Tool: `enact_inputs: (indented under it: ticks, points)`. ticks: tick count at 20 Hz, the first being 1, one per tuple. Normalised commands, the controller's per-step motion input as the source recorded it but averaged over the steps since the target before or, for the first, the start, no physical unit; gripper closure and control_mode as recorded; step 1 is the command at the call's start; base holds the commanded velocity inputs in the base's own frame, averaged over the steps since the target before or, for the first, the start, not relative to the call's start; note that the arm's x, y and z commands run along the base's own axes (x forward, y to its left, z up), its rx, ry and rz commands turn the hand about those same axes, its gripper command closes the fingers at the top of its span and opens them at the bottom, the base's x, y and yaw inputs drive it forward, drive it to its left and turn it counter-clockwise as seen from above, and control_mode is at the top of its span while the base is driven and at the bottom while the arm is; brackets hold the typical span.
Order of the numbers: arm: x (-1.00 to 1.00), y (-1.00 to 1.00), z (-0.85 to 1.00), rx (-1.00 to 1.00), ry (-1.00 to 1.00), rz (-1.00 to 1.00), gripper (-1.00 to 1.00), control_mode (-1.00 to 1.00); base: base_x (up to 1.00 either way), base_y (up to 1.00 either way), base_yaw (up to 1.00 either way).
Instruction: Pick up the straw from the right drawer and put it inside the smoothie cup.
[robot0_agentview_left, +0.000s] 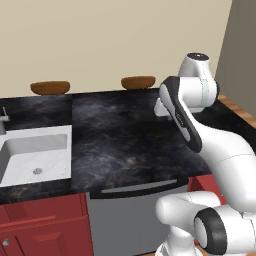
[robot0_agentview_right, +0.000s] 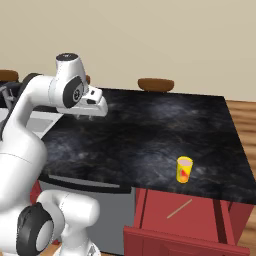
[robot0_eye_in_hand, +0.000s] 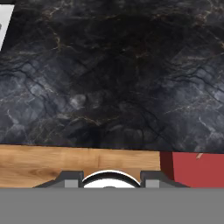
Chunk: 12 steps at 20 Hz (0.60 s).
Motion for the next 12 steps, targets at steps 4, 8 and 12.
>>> enact_inputs:
  ticks: [4, 8, 12]
  points:
    - [-0.40, 0.00, -0.09, -0.01, 0.00, 0.00, -1.00, -1.00, 0.00, 0.00, 0.00]
    - [-0.58, 0.00, -0.30, 0.00, 0.00, 0.00, -1.00, -1.00, 0.00, 0.00, 0.00]
    - [-0.37, 0.00, -0.27, 0.00, 0.00, 0.00, -1.00, -1.00, 0.00, 0.00, 0.00]
